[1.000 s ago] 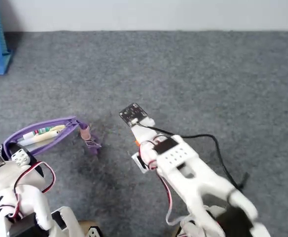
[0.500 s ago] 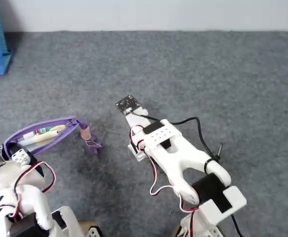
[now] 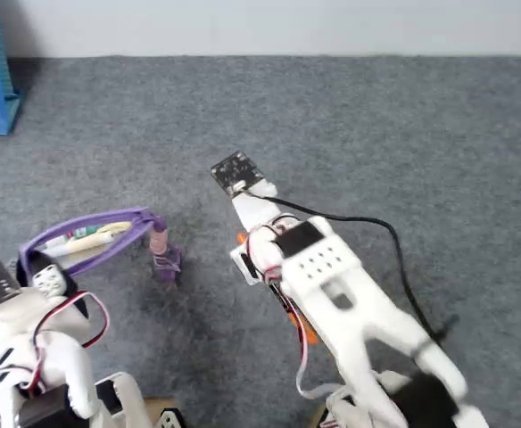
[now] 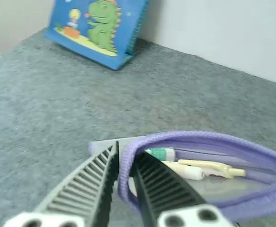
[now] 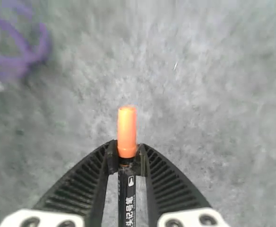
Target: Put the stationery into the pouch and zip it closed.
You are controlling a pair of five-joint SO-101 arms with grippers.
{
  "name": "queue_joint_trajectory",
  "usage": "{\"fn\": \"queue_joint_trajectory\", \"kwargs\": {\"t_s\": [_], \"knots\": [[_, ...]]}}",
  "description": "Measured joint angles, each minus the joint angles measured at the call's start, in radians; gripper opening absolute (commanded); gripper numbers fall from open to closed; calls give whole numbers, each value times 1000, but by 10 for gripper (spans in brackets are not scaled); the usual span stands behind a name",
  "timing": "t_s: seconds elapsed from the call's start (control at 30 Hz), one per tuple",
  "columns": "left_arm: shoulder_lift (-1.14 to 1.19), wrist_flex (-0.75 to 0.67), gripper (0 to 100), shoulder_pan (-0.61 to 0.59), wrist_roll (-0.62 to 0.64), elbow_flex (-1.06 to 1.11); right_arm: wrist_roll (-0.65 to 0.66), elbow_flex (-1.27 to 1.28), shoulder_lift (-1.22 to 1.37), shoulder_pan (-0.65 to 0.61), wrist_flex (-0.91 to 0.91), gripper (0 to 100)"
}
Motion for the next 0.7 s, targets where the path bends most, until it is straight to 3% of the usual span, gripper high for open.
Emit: {"fn": "queue_joint_trajectory", "kwargs": {"t_s": [0.3,0.53,0.7], "knots": [[9,0,10,109,0,3,-54,35,-456,-20,0,8],[9,0,10,115,15,3,-137,35,-736,-190,-44,8],[9,0,10,115,15,3,-196,35,-822,-229,-164,8]]}}
